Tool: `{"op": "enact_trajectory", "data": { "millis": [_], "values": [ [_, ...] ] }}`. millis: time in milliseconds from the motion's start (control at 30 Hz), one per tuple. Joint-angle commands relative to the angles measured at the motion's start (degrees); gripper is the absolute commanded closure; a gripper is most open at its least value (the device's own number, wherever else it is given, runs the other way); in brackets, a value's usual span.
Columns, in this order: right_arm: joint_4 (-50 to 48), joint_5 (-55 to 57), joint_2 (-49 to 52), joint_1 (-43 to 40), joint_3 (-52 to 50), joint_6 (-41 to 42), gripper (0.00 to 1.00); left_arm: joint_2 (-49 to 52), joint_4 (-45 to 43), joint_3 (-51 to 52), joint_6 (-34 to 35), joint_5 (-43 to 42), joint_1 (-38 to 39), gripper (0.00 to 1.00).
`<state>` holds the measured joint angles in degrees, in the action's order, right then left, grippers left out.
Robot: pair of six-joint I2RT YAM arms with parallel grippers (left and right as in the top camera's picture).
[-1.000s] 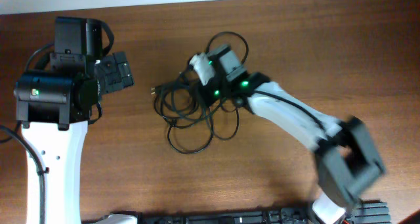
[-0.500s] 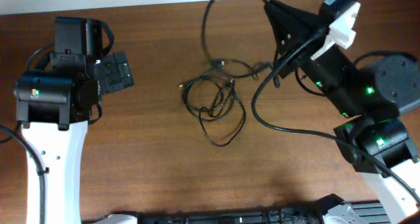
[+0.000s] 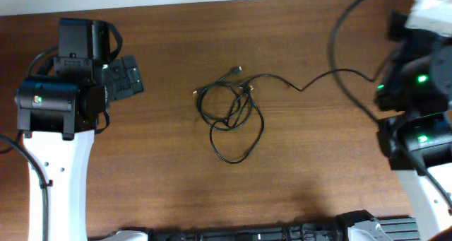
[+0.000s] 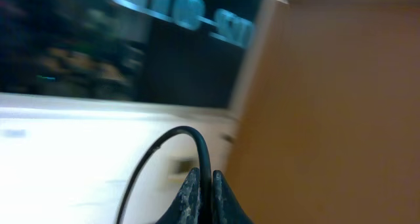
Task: Untangle cables
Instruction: 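Pull the held cable rightward and drop it at the right table edge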
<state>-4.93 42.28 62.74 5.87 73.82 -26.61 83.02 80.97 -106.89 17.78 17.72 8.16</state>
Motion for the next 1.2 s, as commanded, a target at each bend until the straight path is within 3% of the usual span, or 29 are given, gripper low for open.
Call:
{"op": "enact_trajectory", "data": {
  "millis": [0,200,433,533,733,1033,1167],
  "values": [
    [-0.3,5.1,-0.3,-10.3,0.5,-2.1,0.96,-0.9,-0.1,-0.8,0.6,-0.4,-0.1,0.01],
    [-2.4,5.2,-0.5,-30.2,0.5,-2.1,0.96,-0.9,-0.1,-0.8,0.6,-0.4,-0.1,0.01],
    [-12.5,5.1,-1.6,-40.2,0.5,-2.1,0.96,-0.9,-0.1,-0.8,0.6,-0.4,-0.1,0.01],
    [-12.2,5.1,-1.6,-41.2,0.5,-2.1,0.96,-0.9,-0.1,-0.8,0.6,-0.4,-0.1,0.01],
    [2.8,4.7,1.0,-41.2,0.4,-1.8,0.96,-0.9,-0.1,-0.8,0.6,-0.4,-0.1,0.01],
    [20.8,4.2,14.8,-41.1,0.4,4.6,0.96,-0.9,-0.1,-0.8,0.6,-0.4,-0.1,0.01],
    [28.3,-9.3,19.1,-41.1,0.4,9.0,0.96,-0.9,-0.1,-0.8,0.6,-0.4,-0.1,0.01]
  ]
}}
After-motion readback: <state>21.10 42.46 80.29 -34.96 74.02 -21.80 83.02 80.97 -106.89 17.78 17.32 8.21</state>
